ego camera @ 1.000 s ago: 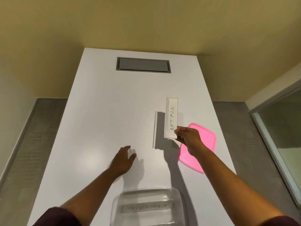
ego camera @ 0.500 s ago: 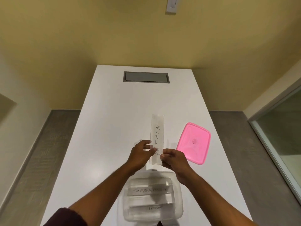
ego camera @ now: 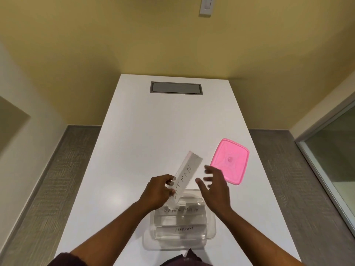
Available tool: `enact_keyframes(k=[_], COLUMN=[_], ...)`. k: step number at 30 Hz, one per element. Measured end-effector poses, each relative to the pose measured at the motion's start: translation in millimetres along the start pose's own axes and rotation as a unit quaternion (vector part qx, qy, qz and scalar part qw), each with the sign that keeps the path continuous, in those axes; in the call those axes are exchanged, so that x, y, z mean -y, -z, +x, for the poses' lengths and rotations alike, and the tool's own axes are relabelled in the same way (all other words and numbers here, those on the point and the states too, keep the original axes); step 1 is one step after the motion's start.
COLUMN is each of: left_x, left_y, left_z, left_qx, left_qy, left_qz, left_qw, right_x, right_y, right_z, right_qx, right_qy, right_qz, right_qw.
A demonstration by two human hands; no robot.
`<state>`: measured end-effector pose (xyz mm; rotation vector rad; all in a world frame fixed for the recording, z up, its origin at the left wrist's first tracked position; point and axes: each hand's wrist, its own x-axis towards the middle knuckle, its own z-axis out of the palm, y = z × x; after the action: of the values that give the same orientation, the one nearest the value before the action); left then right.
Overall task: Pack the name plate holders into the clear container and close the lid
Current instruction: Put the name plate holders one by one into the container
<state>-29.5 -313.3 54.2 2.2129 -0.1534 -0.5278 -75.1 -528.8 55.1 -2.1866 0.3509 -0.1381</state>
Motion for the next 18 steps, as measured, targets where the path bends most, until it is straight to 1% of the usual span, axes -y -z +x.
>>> enact_keyframes(k=[1, 2, 3, 5, 8, 10, 15, 18], left_x=[1, 2, 2, 3, 6, 12, 30, 42], left_y=[0, -1, -3, -8, -20, -28, -46, -56], left_z=[-2, -4, -7, -11, -19, -25, -38, -42], left_qx=[0.006, 0.013, 0.020, 0.032, 0.054, 0.058, 0.083, 0.094], left_qy=[-0.015, -0.027, -0.037, -0.052, -0.085, -0.103, -0.118, -0.102], left_qz=[0.033, 0.069, 0.102, 0.158, 0.233, 0.260, 0.277, 0.275], left_qw=[0.999, 0.997, 0.994, 0.986, 0.967, 0.958, 0.950, 0.951], right_x=[-2, -3, -4, -10, -24, -34, -43, -51], right_y=[4, 7, 11, 16, 19, 19, 17, 9], right_z=[0, -1, -1, 1, 3, 0, -20, -32], right_qx=[-0.033, -0.050, -0.049, 0.002, 0.126, 0.176, 0.237, 0.276], right_qy=[0.055, 0.105, 0.154, 0.231, 0.287, 0.289, 0.222, 0.188], right_qz=[-0.047, -0.084, -0.115, -0.179, -0.271, -0.297, -0.328, -0.344], right_qw=[0.997, 0.990, 0.980, 0.956, 0.910, 0.893, 0.887, 0.878])
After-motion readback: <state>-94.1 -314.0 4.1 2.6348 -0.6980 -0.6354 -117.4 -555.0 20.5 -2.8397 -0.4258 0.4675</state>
